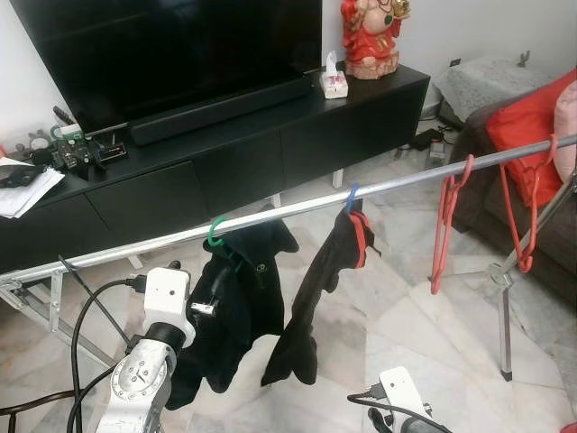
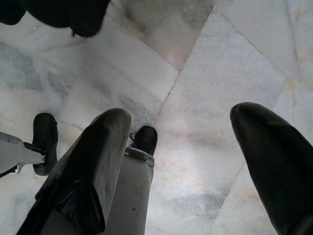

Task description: Hang hanger

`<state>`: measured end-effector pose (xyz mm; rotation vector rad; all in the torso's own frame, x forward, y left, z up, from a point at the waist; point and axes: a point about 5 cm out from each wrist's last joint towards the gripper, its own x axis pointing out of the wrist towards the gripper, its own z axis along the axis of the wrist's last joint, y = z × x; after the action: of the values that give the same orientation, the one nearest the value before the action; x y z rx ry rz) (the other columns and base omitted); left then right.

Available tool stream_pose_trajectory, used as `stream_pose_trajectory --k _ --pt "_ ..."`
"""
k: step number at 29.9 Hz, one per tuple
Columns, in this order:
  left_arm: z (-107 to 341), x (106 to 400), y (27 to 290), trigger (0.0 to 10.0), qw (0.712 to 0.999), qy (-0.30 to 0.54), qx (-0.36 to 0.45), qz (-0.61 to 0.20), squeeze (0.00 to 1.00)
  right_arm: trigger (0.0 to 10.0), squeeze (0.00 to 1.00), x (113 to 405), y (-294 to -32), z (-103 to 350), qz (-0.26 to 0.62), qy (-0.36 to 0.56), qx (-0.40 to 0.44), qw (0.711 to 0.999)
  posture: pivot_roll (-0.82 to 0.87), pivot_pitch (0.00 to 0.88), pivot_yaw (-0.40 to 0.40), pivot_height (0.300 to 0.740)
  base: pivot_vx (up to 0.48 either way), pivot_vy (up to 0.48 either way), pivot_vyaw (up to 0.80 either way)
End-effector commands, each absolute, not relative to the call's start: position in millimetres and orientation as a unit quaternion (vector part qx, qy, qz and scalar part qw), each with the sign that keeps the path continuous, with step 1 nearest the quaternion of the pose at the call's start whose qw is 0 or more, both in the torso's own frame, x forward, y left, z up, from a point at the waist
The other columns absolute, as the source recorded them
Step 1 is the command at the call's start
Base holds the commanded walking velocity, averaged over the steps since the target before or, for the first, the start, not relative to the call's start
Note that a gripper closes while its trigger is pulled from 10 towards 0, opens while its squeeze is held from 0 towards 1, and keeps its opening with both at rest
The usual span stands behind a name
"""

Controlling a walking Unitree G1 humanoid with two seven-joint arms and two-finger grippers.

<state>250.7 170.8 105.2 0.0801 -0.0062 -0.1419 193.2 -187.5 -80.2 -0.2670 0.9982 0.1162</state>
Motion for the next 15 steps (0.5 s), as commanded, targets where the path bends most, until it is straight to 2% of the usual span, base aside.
stream_pose_trajectory --k 1,7,11,15 --pt "102.0 248.7 176.6 10.0 0.997 0.005 0.052 -0.06 0.0 10.0 0.0 194.1 -183.5 -80.2 0.06 0.475 -0.127 0.869 -0.15 0.0 0.096 0.74 0.0 0.0 0.0" --pt "99.3 244.0 179.8 10.0 0.997 0.006 0.059 -0.05 0.0 10.0 0.0 194.0 -183.2 -80.3 0.058 0.474 -0.124 0.87 -0.15 0.0 0.097 0.74 0.0 0.0 0.0" --pt "85.6 220.3 183.3 10.0 0.996 0.031 0.07 -0.043 0.0 10.0 0.0 193.5 -183.6 -80.5 0.062 0.476 -0.128 0.868 -0.13 0.0 0.091 0.74 0.0 0.0 0.0" --pt "82.2 218.7 180.6 10.0 0.996 0.036 0.071 -0.046 0.0 10.0 0.0 193.3 -183.8 -80.5 0.064 0.476 -0.13 0.867 -0.13 0.0 0.089 0.74 0.0 0.0 0.0"
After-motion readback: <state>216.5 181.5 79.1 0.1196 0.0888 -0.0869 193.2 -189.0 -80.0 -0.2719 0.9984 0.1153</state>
